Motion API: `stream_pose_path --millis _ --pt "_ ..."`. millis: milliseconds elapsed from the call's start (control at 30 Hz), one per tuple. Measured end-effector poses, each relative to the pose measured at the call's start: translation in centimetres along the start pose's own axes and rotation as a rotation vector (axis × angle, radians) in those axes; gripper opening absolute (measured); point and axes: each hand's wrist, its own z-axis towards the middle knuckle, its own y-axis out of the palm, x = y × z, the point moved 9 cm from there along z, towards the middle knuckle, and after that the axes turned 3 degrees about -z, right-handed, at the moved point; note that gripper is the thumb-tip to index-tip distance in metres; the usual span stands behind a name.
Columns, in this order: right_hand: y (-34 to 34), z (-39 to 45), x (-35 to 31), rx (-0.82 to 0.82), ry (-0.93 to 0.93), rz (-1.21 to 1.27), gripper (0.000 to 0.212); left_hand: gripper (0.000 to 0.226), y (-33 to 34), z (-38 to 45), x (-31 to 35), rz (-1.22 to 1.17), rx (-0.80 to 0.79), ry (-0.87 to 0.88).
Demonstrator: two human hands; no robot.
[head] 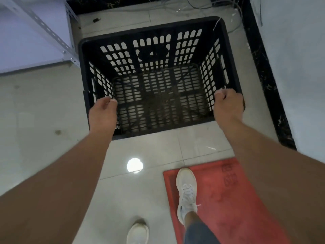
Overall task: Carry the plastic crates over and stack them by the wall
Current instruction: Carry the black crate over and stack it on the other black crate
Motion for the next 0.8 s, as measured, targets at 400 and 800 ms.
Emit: stream_pose_path --millis 400,800 --pt "-3.0 -19.2 8.9 0.034 0.310 0.189 0.039 0.017 -2.3 -12.5 -3.5 -0.057 -0.293 -0.013" --pt "-7.9 -31.6 18.6 0.184 0.510 0.292 0.044 0.040 -1.1 -22.0 -10.4 0.203 -0.558 -0.098"
